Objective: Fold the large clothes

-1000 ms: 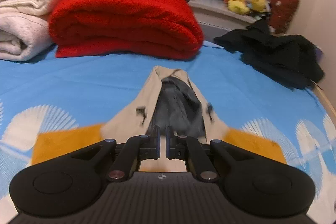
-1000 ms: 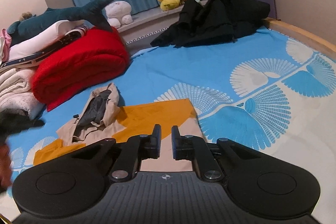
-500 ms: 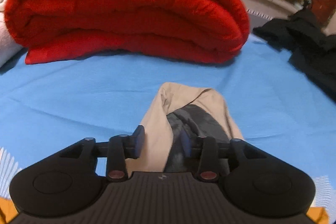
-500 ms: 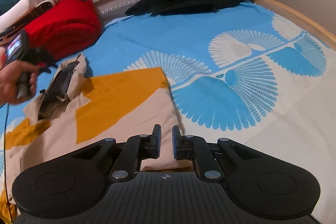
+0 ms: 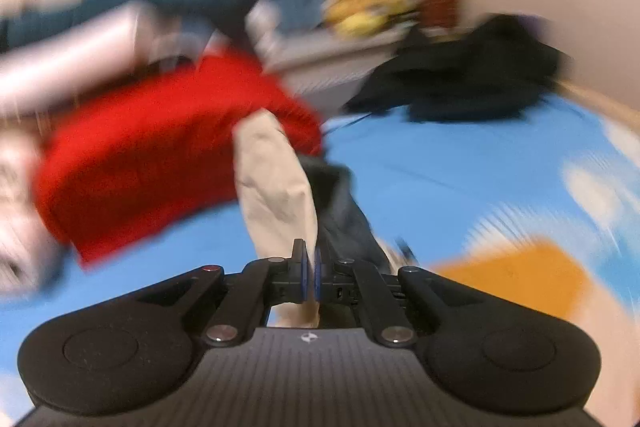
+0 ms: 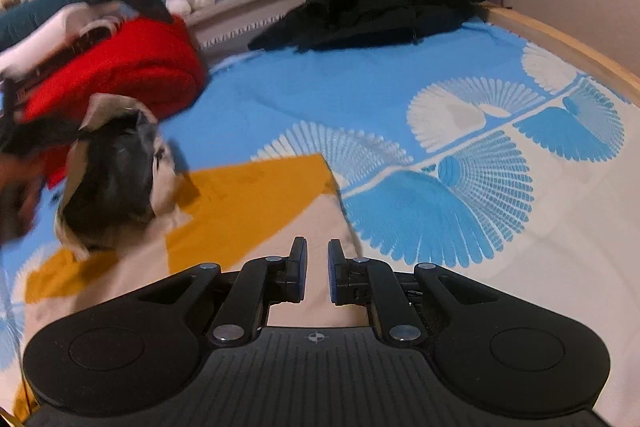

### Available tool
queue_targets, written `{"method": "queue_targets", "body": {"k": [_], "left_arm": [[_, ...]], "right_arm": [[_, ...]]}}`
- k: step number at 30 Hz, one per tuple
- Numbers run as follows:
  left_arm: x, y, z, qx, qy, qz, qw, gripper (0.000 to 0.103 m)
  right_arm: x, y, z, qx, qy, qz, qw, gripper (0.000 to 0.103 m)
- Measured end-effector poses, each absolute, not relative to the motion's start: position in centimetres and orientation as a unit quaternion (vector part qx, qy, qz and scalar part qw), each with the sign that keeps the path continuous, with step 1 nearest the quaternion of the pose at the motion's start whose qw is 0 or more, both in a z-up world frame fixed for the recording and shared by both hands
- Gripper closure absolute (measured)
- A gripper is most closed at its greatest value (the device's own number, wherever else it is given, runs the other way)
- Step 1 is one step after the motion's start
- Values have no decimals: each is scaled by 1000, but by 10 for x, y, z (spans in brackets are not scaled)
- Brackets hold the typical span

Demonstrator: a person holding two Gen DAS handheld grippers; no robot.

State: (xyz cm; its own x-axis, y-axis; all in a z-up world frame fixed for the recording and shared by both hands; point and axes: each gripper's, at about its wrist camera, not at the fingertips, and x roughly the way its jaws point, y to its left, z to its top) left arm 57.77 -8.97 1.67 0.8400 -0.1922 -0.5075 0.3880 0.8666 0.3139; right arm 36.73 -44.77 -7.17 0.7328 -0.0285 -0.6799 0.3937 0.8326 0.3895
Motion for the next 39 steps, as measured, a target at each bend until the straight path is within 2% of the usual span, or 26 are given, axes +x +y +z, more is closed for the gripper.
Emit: {"method": "queue_targets", "body": {"k": [2, 5, 7, 9, 12, 15, 17, 18, 26, 37, 39], "left_arm": [[501, -71, 7, 219, 251, -183, 925, 100], [417, -42, -30, 226, 343, -182, 893, 95], [385, -22, -33, 176, 375, -141, 899, 95], [372, -2, -21, 90, 370, -98, 919, 90], [374, 24, -19, -43, 351, -60, 933, 90], [409, 33, -39, -107, 409, -23, 906, 89], [427, 43, -49, -156, 428, -29, 890, 78], [434, 48, -54, -170, 435, -23, 884, 77], [458, 88, -102, -267, 478, 5, 837, 74], [467, 81, -128, -293, 492, -7, 820, 74], [469, 84, -132, -299, 496, -1, 815, 74]], "right_arm": [[362, -450, -64, 276, 326, -116, 896, 92], [353, -453, -60, 294, 304, -113, 899, 92], [352, -453, -59, 311, 303, -104, 895, 91], [351, -449, -57, 314, 296, -91, 898, 88], [352, -440, -54, 317, 287, -69, 901, 83], [356, -428, -61, 345, 298, -30, 890, 83], [362, -419, -71, 369, 315, -8, 874, 83], [365, -414, -76, 380, 325, 2, 866, 83], [396, -370, -110, 403, 390, 45, 827, 82], [416, -340, -135, 410, 428, 56, 804, 80], [417, -337, -136, 415, 431, 60, 799, 75]]}}
